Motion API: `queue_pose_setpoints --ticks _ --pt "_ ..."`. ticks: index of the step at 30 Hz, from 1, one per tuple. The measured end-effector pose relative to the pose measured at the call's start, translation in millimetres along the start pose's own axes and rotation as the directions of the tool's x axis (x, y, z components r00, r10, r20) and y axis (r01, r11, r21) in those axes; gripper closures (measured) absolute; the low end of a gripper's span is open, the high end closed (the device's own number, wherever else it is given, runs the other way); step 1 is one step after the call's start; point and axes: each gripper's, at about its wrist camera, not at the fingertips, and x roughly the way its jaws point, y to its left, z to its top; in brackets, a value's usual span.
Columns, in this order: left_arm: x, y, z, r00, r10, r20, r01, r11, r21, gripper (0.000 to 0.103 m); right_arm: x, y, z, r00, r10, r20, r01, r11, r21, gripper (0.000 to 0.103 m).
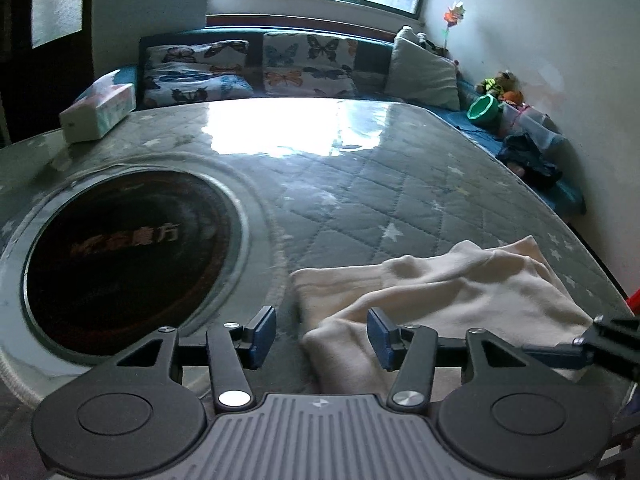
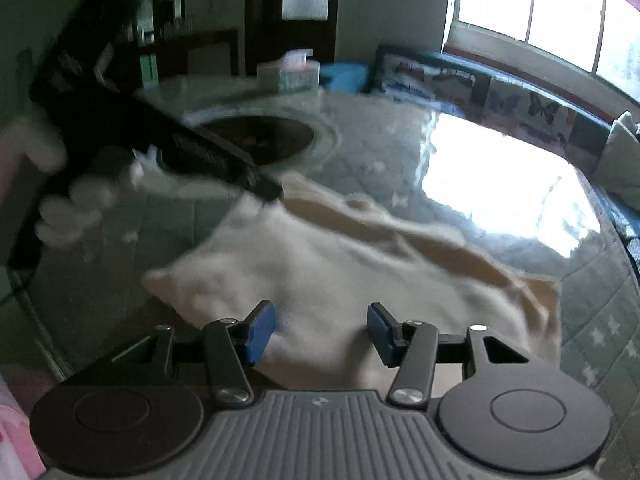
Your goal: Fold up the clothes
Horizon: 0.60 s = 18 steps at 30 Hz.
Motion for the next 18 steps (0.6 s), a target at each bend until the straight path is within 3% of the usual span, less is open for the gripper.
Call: queue_pose_setpoints --ticks 4,9,11,18 --pt "-5.1 7.0 -3.8 1.0 0.015 0.005 -0.015 1.0 -0.016 0.049 -5.2 2.8 6.9 1.0 -0.004 0.015 0.004 1.0 -0.031 0.051" --pt "-7.8 12.5 -7.4 1.0 0.025 0.002 -0.025 0.999 -0.046 0.049 -3.2 21.5 18.5 0.996 0.081 0.049 -0.078 0.995 -0.061 0.051" --pt "-9.2 13.8 -9.1 1.0 0.025 -0.002 -0.025 0.998 -0.049 0.049 7.8 33.2 15.7 0.994 0.112 0.018 -0.11 0.99 -0.091 0.053" --pt "-17.4 29.1 -16.3 0.999 0.033 -0.015 -0.034 0.994 -0.106 0.049 -3.6 39.6 20.7 0.993 0.119 0.026 -0.113 0.981 -0.161 0.054"
